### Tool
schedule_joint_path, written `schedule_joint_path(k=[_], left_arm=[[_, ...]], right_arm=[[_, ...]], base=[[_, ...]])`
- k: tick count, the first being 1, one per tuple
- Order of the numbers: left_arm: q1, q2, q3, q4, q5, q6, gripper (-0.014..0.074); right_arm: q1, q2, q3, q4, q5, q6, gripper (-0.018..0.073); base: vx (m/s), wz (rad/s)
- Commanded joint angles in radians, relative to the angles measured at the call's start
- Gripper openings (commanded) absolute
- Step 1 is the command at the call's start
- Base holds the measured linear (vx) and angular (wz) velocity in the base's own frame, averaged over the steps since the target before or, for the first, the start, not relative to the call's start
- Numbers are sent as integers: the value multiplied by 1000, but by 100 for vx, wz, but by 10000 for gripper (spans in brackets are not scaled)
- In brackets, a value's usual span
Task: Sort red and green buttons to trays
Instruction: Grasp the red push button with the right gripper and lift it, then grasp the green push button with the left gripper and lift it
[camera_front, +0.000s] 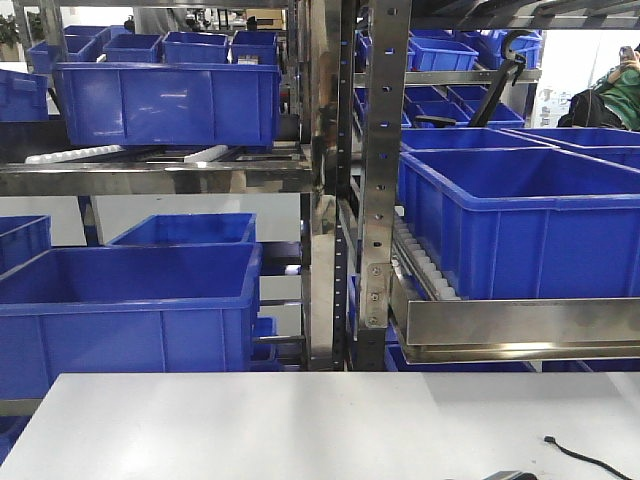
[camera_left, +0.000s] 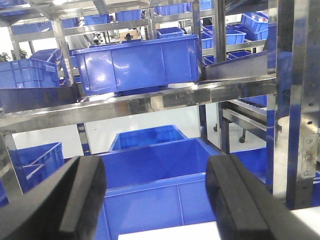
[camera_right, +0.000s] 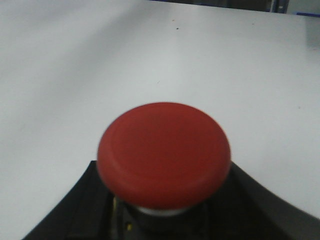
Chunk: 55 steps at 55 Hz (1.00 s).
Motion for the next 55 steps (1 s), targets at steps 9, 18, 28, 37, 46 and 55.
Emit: schedule_joint_path(k=[9, 18, 28, 37, 46, 55], left_arm=[[-3, 6, -32, -5, -74, -5, 556], [-3, 6, -32, -5, -27, -5, 556], [-3, 7, -32, -5, 73, -2, 556], [-3, 48, -2, -9, 138, 2, 556], [-3, 84, 161, -100, 78, 7, 556], [-3, 110, 361, -133, -83, 6, 556]], right_arm=[[0, -287, 122, 75, -192, 14, -9], [0, -619, 188, 138, 81, 46, -9], [0, -981, 187, 94, 438, 47, -9], [0, -1255, 187, 100, 680, 47, -9], [0, -1438, 187, 100, 763, 47, -9], [0, -1525, 187, 100, 772, 46, -9]], base=[[0, 0], [0, 0], [0, 0], [0, 0], [0, 0], [0, 0]])
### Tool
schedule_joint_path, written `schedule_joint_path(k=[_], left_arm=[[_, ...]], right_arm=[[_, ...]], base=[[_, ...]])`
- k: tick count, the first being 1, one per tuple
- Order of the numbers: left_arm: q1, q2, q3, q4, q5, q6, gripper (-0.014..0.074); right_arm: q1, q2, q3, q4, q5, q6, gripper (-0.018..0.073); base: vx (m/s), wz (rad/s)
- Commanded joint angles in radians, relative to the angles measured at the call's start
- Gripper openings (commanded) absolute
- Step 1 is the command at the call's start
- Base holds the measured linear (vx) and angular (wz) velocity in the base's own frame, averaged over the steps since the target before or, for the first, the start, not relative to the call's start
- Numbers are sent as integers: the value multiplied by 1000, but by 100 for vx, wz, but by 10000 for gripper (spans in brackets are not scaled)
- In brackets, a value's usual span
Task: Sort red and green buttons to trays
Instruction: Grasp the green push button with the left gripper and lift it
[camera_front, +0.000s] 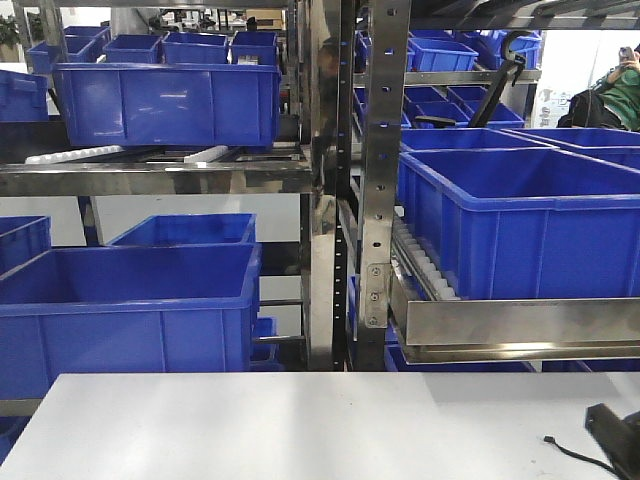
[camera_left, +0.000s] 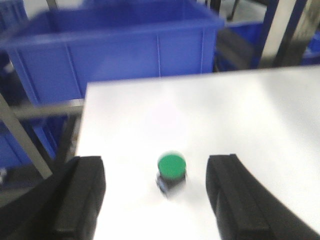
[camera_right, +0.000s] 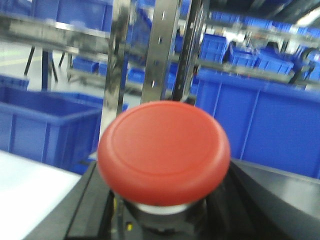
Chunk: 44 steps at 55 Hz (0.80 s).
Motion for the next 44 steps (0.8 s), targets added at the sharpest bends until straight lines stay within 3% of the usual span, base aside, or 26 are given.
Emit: schedule_joint_path(k=[1, 16, 44], left_arm=[[-3, 12, 66, -19, -187, -2, 556], [-3, 98, 191, -19, -456, -43, 547], [-3, 530, 213, -19, -912, -48, 537]], right_arm=[[0, -33, -28, 6, -68, 1, -9], [0, -40, -28, 6, -58, 1, -9], [0, -40, -28, -6, 7, -6, -9]], base=[[0, 0], [0, 0], [0, 0]])
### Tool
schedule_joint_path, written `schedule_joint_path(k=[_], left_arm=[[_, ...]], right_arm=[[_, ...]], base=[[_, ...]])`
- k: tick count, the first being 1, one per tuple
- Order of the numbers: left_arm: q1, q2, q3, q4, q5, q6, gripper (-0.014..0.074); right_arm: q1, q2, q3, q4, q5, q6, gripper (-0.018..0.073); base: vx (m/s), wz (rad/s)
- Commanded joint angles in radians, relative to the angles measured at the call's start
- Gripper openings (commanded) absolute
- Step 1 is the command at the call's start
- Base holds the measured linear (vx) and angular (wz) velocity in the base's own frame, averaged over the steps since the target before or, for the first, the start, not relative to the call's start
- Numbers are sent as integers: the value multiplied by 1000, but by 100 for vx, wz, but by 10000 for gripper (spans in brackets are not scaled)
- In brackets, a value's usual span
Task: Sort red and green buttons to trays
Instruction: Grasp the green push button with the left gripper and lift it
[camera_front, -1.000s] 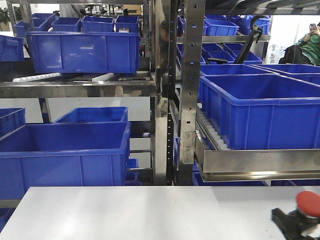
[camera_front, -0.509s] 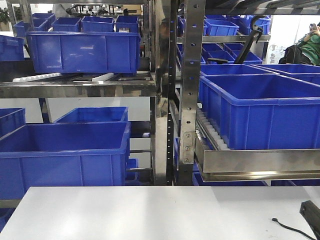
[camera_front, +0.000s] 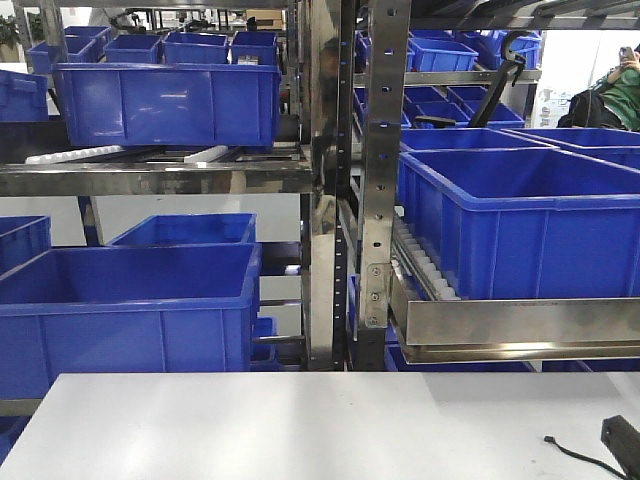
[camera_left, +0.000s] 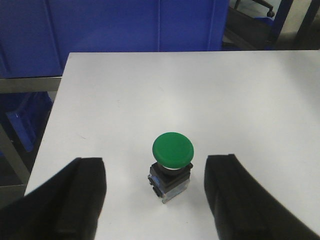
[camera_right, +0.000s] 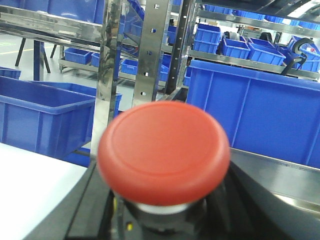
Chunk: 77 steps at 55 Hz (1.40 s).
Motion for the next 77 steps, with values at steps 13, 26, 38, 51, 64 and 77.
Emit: schedule_joint_path(k=[13, 26, 38, 51, 64, 77], left_arm=[[-3, 310, -25, -10, -347, -4, 537], [-3, 569, -25, 52, -674, 5, 537], [-3, 770, -25, 65, -867, 81, 537], [-3, 853, -64, 65, -871, 128, 537], [-3, 881, -126, 65, -870, 127, 537], [-3, 936, -174, 68, -870, 128, 537]], right_arm=[[0, -3, -30, -5, -77, -7, -9], [0, -3, -30, -5, -78, -13, -9], [0, -3, -30, -5, -78, -13, -9], [0, -3, -30, -5, -79, -13, -9], [0, -3, -30, -5, -81, -13, -9], [0, -3, -30, -8, -85, -14, -9]], base=[[0, 0], [0, 0], [0, 0], [0, 0], [0, 0], [0, 0]])
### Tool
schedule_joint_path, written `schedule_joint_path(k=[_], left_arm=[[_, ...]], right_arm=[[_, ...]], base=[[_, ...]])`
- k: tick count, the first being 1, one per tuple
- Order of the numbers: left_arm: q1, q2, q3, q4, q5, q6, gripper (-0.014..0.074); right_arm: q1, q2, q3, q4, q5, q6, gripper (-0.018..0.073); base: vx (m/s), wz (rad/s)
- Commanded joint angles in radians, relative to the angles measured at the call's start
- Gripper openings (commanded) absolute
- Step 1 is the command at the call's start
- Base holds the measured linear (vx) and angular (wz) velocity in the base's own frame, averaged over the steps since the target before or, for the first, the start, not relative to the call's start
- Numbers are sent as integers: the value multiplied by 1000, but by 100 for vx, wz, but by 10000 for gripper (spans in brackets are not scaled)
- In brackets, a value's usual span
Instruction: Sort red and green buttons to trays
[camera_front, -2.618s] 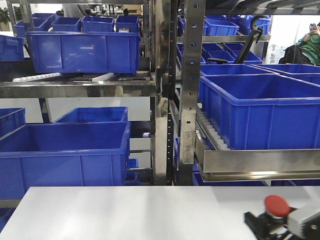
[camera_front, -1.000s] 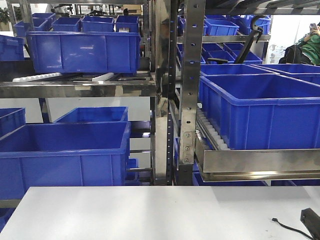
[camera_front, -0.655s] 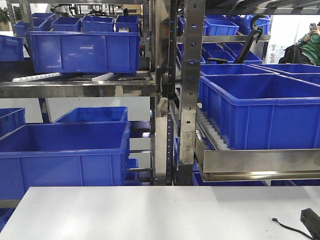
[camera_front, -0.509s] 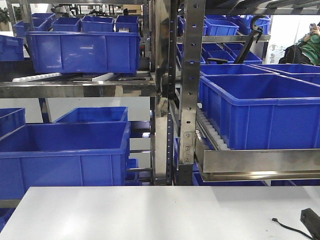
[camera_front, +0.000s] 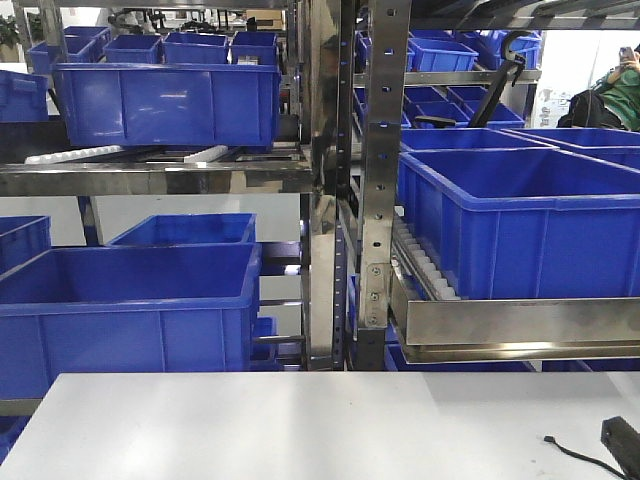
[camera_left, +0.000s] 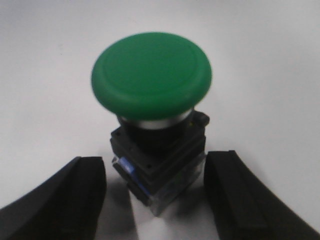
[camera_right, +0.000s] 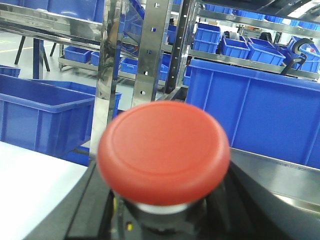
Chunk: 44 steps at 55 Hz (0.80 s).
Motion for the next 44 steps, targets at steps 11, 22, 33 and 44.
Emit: schedule_joint_path(k=[11, 22, 33, 44], left_arm=[[-3, 42, -64, -2, -134, 8, 535], [-3, 52, -88, 8, -134, -11, 357], [-3, 28, -77, 27, -134, -15, -7], [-3, -104, -53, 91, -110, -112, -5]], right_arm=[[0, -3, -30, -5, -89, -10, -9], [0, -3, -30, -5, -89, -10, -9], [0, -3, -30, -5, -99, -10, -9], [0, -3, -31, -5, -119, -10, -9]], base=[[0, 0], [0, 0], [0, 0], [0, 0]])
